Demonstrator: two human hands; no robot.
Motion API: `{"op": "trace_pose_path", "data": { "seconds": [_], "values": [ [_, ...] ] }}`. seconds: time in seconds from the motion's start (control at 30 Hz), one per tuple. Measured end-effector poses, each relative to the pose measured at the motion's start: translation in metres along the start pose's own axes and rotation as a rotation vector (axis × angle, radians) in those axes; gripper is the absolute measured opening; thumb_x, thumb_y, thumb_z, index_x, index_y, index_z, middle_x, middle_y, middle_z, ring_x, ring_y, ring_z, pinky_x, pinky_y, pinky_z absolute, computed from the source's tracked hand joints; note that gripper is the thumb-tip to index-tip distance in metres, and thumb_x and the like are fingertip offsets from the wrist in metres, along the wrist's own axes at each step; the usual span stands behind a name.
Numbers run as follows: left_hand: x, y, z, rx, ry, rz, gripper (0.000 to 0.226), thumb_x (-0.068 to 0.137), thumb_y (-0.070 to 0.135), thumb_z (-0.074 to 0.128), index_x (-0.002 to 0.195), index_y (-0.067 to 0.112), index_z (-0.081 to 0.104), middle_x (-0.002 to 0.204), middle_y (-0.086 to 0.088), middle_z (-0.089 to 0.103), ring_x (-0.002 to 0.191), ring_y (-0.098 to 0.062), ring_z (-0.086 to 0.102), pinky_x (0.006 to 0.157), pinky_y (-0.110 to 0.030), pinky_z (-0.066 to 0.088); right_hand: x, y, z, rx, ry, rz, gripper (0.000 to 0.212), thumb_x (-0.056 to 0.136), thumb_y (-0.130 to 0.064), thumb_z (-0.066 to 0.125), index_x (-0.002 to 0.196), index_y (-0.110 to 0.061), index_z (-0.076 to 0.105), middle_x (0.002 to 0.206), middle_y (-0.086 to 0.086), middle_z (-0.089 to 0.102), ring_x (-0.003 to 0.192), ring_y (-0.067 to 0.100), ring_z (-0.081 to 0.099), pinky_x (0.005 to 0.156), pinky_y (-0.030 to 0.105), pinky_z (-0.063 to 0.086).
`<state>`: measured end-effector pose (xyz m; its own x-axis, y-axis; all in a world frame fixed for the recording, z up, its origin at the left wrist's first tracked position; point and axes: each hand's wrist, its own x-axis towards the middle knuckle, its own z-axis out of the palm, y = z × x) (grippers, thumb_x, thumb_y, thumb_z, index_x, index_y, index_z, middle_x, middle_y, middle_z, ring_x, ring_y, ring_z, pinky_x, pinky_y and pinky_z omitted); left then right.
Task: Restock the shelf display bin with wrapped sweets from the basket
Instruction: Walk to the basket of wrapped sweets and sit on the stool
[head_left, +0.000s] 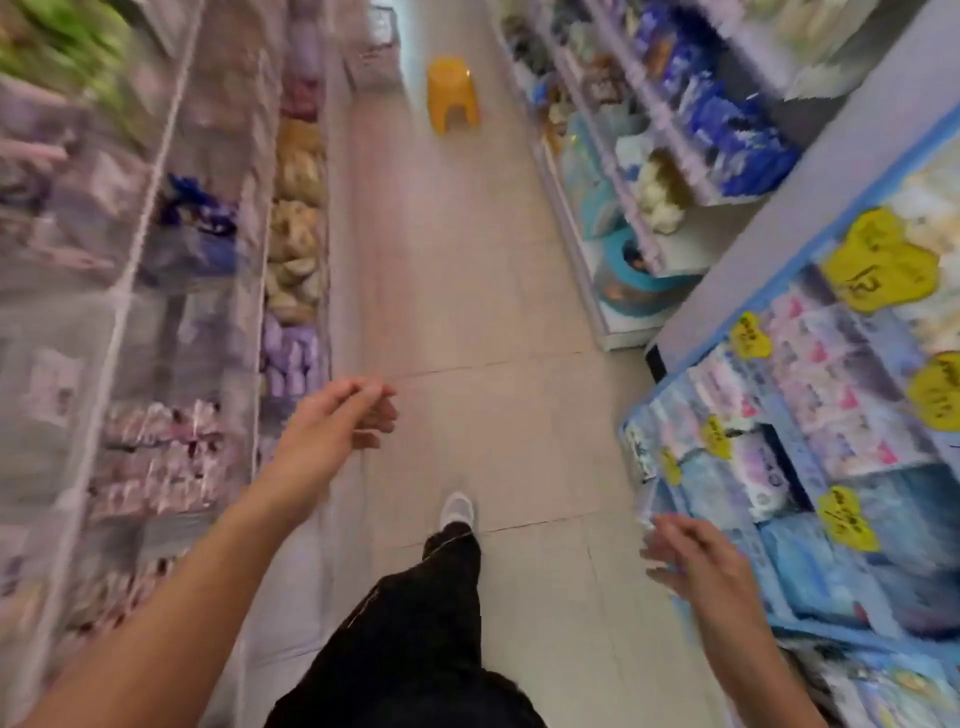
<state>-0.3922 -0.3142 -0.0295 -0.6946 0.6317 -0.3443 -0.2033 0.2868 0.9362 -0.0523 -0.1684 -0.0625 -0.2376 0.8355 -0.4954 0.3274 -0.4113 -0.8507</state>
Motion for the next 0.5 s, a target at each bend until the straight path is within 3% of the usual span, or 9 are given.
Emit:
{"op": "trace_pose_path", "data": {
  "seconds": [0.1,0.23,0.37,0.5],
  "values": [
    [0.035,0.007,-0.033,-0.109,0.111,0.015,0.025,0.099,0.019,0.051,0.085,0.021,0.071,0.073,0.004,0.07,0.064,-0.009,0.064,0.059,-0.018,0.05,0.051,-0.059,0.06,-0.05,-0.162,-0.159,0.014,0.096,-0.009,0.057,0.092,-0.012,0.07,0.08,0.01,0.072,0.071,0.015,0.069,0.06,0.02,0.056],
    [0.103,0.022,-0.058,-0.197,0.161,0.031,0.023,0.097,0.026,0.053,0.087,0.024,0.073,0.078,0.001,0.07,0.07,-0.011,0.065,0.063,-0.021,0.052,0.121,-0.134,0.15,-0.124,-0.308,-0.272,0.015,0.097,-0.01,0.056,0.095,-0.013,0.071,0.082,0.008,0.073,0.074,0.016,0.07,0.064,0.023,0.058],
    [0.182,0.056,-0.06,-0.142,0.167,-0.019,0.023,0.1,0.02,0.05,0.089,0.02,0.07,0.074,0.004,0.07,0.068,-0.007,0.064,0.06,-0.02,0.051,0.185,-0.192,0.197,-0.105,-0.282,-0.296,0.02,0.097,-0.014,0.057,0.09,-0.022,0.074,0.083,0.007,0.073,0.077,0.017,0.071,0.065,0.022,0.058],
    [0.27,0.105,-0.05,-0.094,0.042,0.014,0.021,0.1,0.015,0.049,0.092,0.016,0.068,0.074,0.003,0.07,0.068,-0.009,0.064,0.059,-0.016,0.05,0.253,-0.231,0.205,-0.059,-0.196,-0.253,0.022,0.098,-0.016,0.057,0.09,-0.025,0.075,0.083,0.007,0.073,0.078,0.019,0.071,0.065,0.024,0.058]
  ]
}}
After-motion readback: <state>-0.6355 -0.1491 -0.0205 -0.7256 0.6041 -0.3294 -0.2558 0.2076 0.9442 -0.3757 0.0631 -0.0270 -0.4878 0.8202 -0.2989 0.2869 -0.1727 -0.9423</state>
